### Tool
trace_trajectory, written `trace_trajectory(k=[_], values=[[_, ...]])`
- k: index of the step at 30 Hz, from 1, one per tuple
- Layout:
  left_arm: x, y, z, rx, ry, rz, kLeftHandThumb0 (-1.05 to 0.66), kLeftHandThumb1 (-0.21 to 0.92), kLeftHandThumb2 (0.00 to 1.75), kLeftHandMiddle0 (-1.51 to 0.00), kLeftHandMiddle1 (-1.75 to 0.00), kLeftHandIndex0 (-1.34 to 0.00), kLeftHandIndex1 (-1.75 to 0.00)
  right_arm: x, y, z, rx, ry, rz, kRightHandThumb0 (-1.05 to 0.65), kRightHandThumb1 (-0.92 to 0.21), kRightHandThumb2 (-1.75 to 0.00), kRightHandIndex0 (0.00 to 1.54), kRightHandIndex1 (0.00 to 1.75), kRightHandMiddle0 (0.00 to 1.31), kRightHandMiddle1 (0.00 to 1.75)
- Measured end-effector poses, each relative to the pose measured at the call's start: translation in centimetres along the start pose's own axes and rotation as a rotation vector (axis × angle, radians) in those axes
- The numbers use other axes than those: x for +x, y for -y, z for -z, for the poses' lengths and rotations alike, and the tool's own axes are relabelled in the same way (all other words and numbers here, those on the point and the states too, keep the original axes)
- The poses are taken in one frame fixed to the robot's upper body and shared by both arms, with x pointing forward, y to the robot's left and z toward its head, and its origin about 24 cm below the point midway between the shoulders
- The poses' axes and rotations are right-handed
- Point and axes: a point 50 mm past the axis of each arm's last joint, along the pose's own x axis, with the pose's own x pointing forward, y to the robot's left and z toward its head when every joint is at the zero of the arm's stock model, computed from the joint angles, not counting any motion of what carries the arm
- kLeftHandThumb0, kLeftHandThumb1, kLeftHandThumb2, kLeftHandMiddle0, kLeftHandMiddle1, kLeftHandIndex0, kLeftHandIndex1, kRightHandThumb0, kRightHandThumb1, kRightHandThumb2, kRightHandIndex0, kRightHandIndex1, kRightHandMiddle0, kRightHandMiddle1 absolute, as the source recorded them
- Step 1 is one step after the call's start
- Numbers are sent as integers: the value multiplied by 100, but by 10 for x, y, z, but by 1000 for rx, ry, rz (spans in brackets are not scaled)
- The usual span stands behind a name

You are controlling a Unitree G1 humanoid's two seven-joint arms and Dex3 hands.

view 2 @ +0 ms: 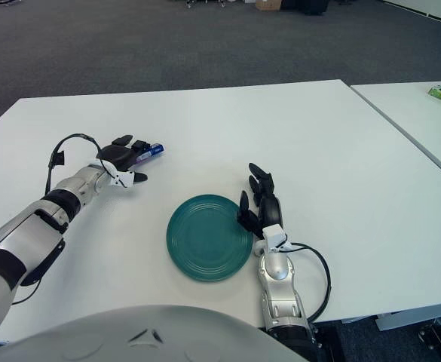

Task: Put the gum into the plate.

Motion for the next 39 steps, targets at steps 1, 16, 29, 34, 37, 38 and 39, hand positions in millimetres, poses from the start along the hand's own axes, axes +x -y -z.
trace_trajectory(k=[1,16,29,34,37,38,39], values=[[0,0,0,-12,-7,0,-92,92,43,-36,-74,-8,-111,0,0,0,0,0,-2,-60,-92,-88,33,2,0,61],[8,-14,-1,-164,-67,46,-69,92,32,-60,-174,-29,-172,4,5,0,16,3,-11,-61,-92,-87,36,2,0,63],[9,-13,-7,-198,-64,-22,-42,53,103,-82,-175,-45,-174,8,14,2,33,11,-9,-58,-92,-87,45,4,1,72],[8,-8,-12,-207,-69,-84,-44,46,113,-100,-175,-51,-175,8,16,2,43,16,-1,-57,-92,-87,48,5,2,74],[8,-7,-14,-209,-66,-108,-44,44,116,-107,-175,-52,-175,9,16,2,48,17,2,-57,-92,-87,48,5,2,74],[8,-7,-15,-210,-65,-114,-44,44,116,-110,-175,-52,-175,9,16,2,50,17,3,-56,-92,-87,49,5,3,75],[8,-7,-16,-211,-63,-120,-45,44,116,-113,-175,-52,-175,9,17,2,53,17,4,-57,-92,-87,49,5,3,75]])
